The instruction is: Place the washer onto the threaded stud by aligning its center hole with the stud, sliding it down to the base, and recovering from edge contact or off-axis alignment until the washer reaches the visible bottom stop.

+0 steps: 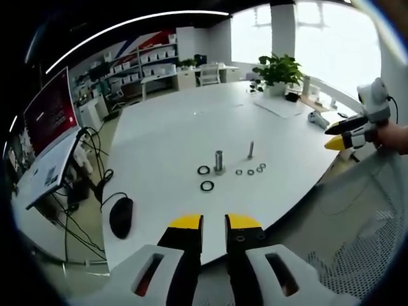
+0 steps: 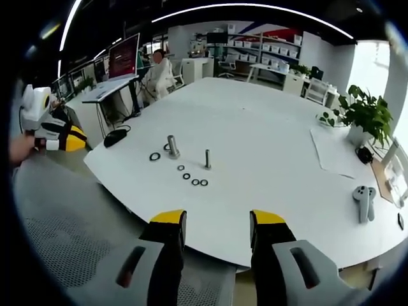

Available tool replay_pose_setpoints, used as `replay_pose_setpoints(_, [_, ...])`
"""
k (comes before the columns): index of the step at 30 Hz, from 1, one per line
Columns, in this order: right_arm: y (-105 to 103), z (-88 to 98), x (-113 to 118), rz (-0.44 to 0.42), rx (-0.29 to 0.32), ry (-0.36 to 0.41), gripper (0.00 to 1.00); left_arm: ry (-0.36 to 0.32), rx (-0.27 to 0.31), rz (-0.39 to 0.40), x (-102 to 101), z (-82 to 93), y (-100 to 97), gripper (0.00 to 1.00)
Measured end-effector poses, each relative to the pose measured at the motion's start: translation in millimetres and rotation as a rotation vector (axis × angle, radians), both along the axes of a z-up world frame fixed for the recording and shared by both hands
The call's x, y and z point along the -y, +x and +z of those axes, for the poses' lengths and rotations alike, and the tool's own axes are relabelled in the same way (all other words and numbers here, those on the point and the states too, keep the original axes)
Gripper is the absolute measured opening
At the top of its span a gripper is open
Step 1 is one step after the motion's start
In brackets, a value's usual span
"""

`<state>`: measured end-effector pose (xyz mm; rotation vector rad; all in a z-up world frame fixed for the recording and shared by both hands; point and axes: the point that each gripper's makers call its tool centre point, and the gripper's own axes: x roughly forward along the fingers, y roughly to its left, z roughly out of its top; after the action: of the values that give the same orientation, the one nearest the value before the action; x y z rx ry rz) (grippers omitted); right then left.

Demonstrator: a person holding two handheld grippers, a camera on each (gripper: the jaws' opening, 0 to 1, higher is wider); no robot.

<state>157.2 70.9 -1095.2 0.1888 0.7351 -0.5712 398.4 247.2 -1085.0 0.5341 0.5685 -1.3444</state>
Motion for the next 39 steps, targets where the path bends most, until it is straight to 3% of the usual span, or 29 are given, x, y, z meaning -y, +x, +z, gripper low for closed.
replay_pose_setpoints(22, [10.0,-2.5,-13.4,0.088,0.002,0.047,0.44,0.010,-0.024,-0.037,1.0,2.0,-7.5,0.11])
replay_pose_setpoints(36, [16.8,0.8,-21.8,0.113,0.061,0.078,0.42,0.005,-0.030,-0.030,-2.7,-0.5,0.4,0.11])
replay_pose_setpoints(39, [16.9,-1.9,-24.9,0.133,0.047,0.074,0.43,0.015,-0.027,-0.036,-4.7,-2.2,-1.7,0.11])
